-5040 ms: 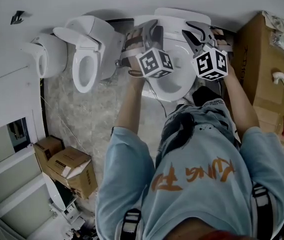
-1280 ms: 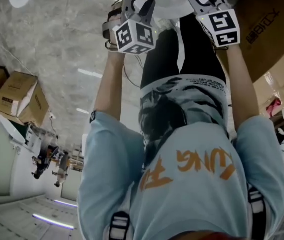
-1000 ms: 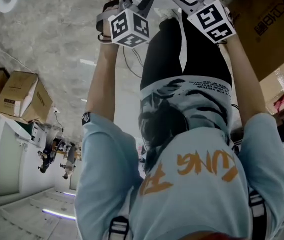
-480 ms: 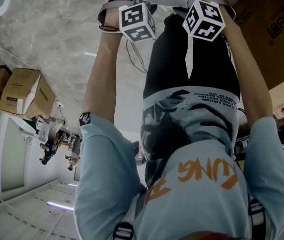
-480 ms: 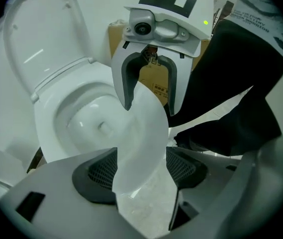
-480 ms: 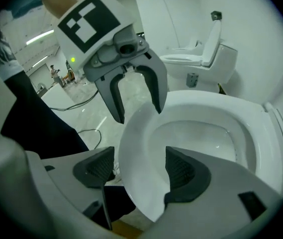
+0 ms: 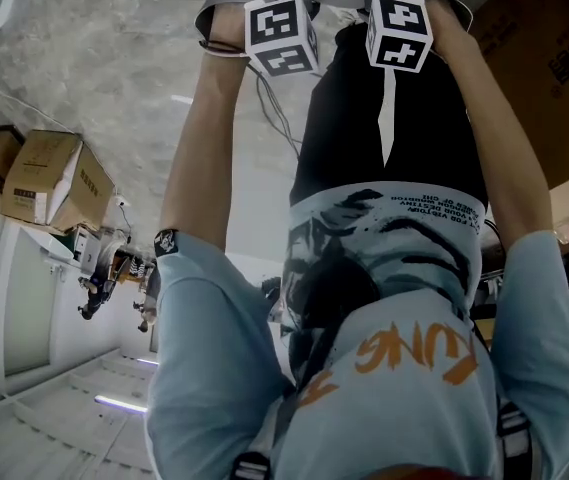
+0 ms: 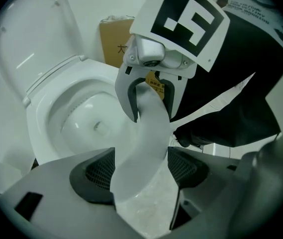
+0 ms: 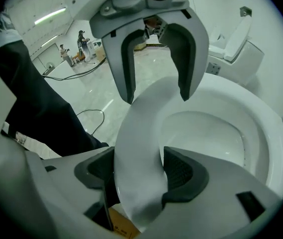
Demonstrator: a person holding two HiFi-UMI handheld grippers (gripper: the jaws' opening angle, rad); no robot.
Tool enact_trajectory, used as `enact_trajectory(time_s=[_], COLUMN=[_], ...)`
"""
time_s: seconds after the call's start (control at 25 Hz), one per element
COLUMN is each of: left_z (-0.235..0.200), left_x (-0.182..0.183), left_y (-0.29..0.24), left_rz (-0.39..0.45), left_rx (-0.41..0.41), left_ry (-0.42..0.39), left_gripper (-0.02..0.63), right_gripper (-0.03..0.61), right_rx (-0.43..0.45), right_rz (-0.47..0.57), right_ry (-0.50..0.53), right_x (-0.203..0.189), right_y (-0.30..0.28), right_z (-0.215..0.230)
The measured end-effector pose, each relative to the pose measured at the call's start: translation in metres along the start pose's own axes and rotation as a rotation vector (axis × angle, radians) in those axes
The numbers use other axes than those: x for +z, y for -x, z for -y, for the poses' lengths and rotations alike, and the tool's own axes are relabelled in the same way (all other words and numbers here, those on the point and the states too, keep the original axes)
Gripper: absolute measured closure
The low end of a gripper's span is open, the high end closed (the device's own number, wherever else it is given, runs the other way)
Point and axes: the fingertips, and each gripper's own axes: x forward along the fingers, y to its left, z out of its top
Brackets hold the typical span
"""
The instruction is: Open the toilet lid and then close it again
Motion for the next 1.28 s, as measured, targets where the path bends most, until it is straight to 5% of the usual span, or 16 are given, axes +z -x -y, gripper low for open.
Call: enact_trajectory(time_s=[0.44,0.68,0.88,1.08,1.28], left_z=[0.013,0.007,0.008,0.004,-0.003], left_x=[-0.001,0.009,0.02,0.048,0.065], left_y=[0.001,0.017,0.052,0.096,0.139], left_rz=[-0.038,-0.1,-0.128,-0.057,-0.056], left_rx=[-0.002,0.164,0.23,0.416,0.423], left_ry=[-0.112,-0.291,-0.332,-0.35,-0.338], left_gripper=[0.273,0.288,0.319,0.359,0.374], right_gripper=[0.278,0.278,0.278,0.272,0.27], right_rx=[0.023,0.044,0.062,0.041,-0.003], right_rz=[0.042,0.124,0.178,0.225,0.235], right_ry=[0.013,-0.008,-0.028,-0.103,-0.13], right_x=[0.016,0.027,0.039,0.053,0.065], right_y=[0.018,0.051,0.082,0.109,0.152], right_z=[-0.005,-0.007,-0.01,-0.022,-0.011])
